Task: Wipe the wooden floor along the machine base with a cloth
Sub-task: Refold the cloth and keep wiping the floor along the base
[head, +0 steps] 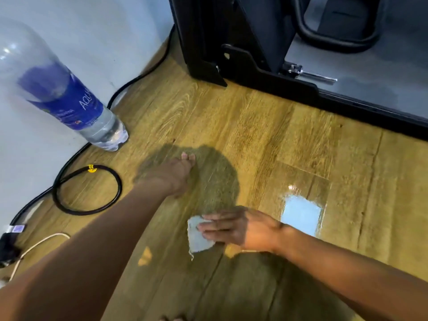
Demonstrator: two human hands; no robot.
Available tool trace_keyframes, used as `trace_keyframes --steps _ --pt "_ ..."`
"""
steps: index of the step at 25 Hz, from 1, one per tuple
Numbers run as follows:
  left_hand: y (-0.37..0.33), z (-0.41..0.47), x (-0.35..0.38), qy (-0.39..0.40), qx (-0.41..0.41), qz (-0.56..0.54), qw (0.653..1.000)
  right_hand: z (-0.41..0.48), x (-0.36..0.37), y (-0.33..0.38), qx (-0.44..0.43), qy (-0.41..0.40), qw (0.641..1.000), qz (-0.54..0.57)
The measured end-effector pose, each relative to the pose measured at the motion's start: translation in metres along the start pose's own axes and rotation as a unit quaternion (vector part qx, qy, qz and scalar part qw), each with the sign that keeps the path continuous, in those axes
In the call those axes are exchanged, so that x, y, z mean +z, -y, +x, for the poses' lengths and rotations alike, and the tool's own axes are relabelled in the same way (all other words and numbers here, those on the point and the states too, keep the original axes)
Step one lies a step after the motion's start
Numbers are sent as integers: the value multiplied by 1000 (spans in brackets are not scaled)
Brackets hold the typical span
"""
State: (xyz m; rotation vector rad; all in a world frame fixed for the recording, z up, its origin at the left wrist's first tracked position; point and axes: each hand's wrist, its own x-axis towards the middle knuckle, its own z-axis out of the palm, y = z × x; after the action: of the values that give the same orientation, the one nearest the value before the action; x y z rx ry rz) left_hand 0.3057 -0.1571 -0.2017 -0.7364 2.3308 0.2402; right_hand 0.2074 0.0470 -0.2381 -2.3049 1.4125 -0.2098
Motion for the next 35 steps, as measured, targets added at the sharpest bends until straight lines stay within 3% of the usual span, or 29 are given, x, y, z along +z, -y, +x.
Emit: trace_keyframes --steps 3,5,9,11,13,15,17,18,21,23,25,28,29,33,35 --pt "7 -1 0 -55 29 26 998 28 -25 -38 225 -104 968 30" --pt "17 -2 0 -91 27 60 994 47 -11 -25 280 -121 952 -2" --pt "52 9 -5 -13 -33 -7 999 41 14 14 70 -97 992 -28" --pt "61 16 -6 3 -26 -30 999 47 -4 -20 51 -79 993 -72" --pt "65 20 -4 -5 -21 -32 999 63 -43 -75 166 -87 980 -64" --pt "63 22 -2 -11 -37 -43 998 74 -66 -131 306 -150 937 -73" --pt "61 23 -1 -15 -50 -51 997 85 -71 -146 414 -158 894 -63" --pt "59 25 -1 -12 -50 -55 997 92 -65 -136 421 -170 889 -56" --pt "57 27 -2 -6 -41 -61 997 93 -29 -91 270 -157 947 -80" --pt "60 26 -2 -7 -39 -46 998 87 -41 -111 203 -147 963 -97" --pt "60 26 -2 -9 -32 -43 998 93 -71 -154 303 -163 934 -95" --pt "61 26 -3 -15 -31 -39 999 117 -87 -181 476 -217 852 -29" --pt "60 26 -2 -17 -32 -39 999 127 -78 -169 484 -209 849 -38" --pt "59 27 1 -17 -39 -34 999 126 -57 -131 311 -153 936 -54" --pt "59 27 2 -19 -42 -37 998 130 -82 -161 344 -128 928 -63"
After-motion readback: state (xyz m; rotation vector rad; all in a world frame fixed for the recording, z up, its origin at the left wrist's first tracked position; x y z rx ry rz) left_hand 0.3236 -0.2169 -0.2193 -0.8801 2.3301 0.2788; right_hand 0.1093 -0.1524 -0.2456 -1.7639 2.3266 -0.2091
